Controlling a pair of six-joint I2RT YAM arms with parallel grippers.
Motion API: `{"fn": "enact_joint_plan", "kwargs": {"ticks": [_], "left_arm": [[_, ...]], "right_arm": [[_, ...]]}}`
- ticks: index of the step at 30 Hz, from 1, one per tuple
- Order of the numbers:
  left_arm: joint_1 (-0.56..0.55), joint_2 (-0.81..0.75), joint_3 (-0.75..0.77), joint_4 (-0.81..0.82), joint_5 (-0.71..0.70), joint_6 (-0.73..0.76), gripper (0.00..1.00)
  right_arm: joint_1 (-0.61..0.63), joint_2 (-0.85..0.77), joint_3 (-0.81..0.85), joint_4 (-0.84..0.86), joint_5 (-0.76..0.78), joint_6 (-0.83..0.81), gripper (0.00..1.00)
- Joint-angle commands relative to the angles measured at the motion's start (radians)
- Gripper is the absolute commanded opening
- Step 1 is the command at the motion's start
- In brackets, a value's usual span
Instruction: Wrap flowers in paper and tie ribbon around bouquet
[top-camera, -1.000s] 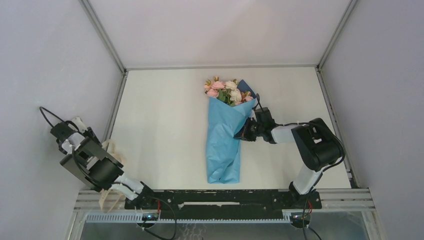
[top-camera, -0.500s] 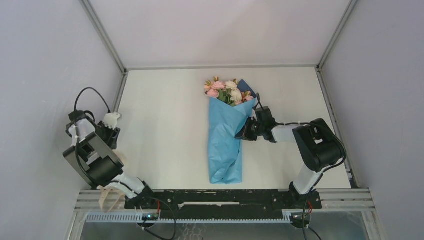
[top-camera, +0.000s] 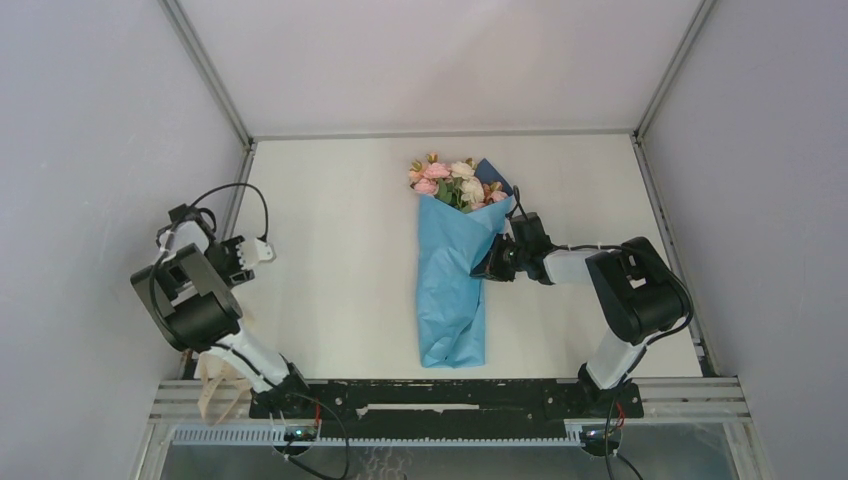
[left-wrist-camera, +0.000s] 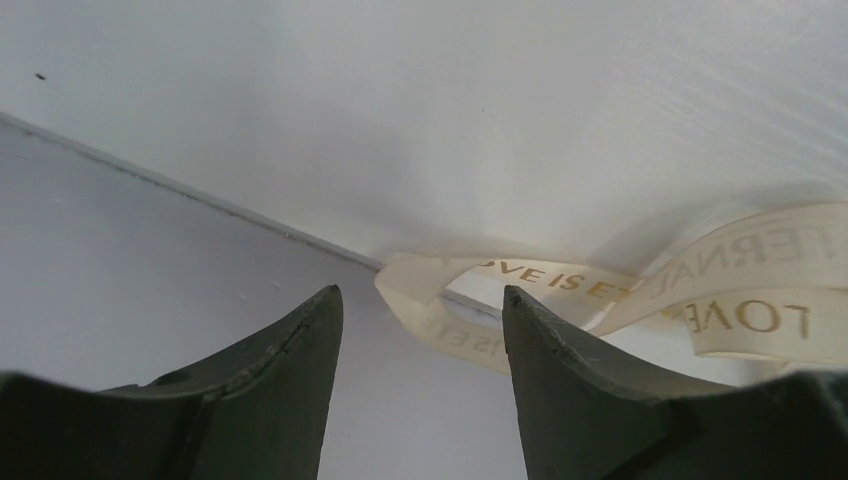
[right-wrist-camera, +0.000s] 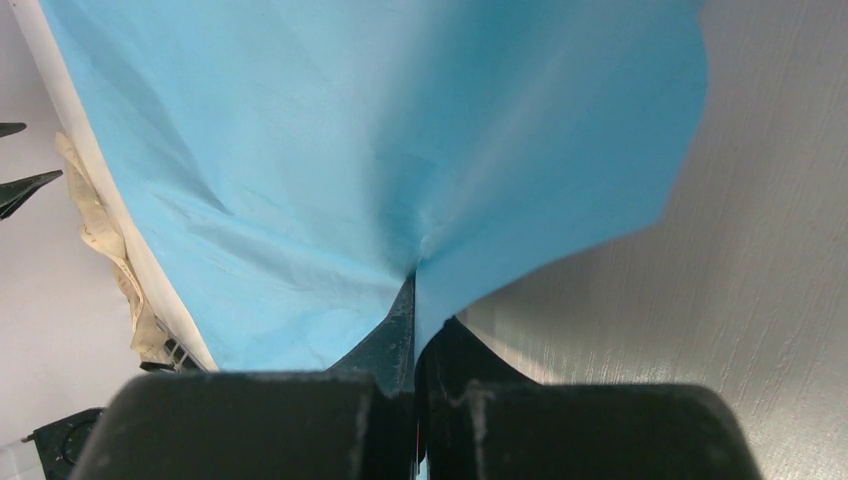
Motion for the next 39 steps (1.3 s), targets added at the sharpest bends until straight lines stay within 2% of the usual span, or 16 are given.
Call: {"fn": "enact_joint_plan", "kwargs": {"ticks": [1, 5, 10, 12, 14, 15, 18, 20, 24, 29, 33, 35, 39], "left_arm": [[-0.003, 0.074, 0.054, -0.025, -0.103, 0.133, 0.64], [-0.005, 0.121, 0.075, -0.058, -0.201, 0.149, 0.64], [-0.020, 0.143, 0.057, -0.033, -0.204, 0.140, 0.66], [-0.031, 0.163, 0.060, -0.025, -0.201, 0.117, 0.63], [-0.042, 0.177, 0.060, -0.027, -0.203, 0.093, 0.55], [-0.049, 0.180, 0.060, -0.032, -0.200, 0.081, 0.45], [-0.064, 0.175, 0.061, -0.045, -0.169, 0.008, 0.02], [-0.083, 0.158, 0.080, -0.055, -0.134, -0.085, 0.00], [-0.136, 0.088, 0.132, -0.080, 0.039, -0.304, 0.00], [-0.297, -0.067, 0.149, -0.120, 0.281, -0.530, 0.00], [-0.516, -0.175, 0.188, -0.148, 0.359, -0.707, 0.00], [-0.661, -0.219, 0.238, -0.176, 0.393, -0.807, 0.00], [-0.858, -0.280, 0.424, -0.256, 0.486, -0.973, 0.00]], "right_arm": [[-0.007, -0.009, 0.004, -0.085, 0.087, -0.050, 0.00], [-0.006, -0.009, 0.003, -0.087, 0.091, -0.051, 0.00], [-0.007, 0.004, 0.004, -0.070, 0.082, -0.045, 0.00], [-0.007, 0.005, 0.003, -0.067, 0.080, -0.044, 0.00], [-0.007, 0.001, 0.004, -0.075, 0.085, -0.047, 0.00], [-0.007, -0.004, 0.004, -0.082, 0.089, -0.049, 0.00], [-0.010, -0.015, 0.004, -0.093, 0.095, -0.054, 0.00], [-0.013, -0.026, 0.004, -0.091, 0.091, -0.052, 0.00], [-0.022, -0.047, 0.003, -0.081, 0.071, -0.046, 0.00], [-0.043, -0.063, 0.003, -0.084, 0.042, -0.039, 0.00], [-0.055, -0.102, 0.004, -0.094, 0.030, -0.044, 0.00], [-0.070, -0.117, 0.004, -0.101, 0.018, -0.043, 0.00], [-0.100, -0.146, 0.004, -0.124, 0.014, -0.055, 0.00]]}}
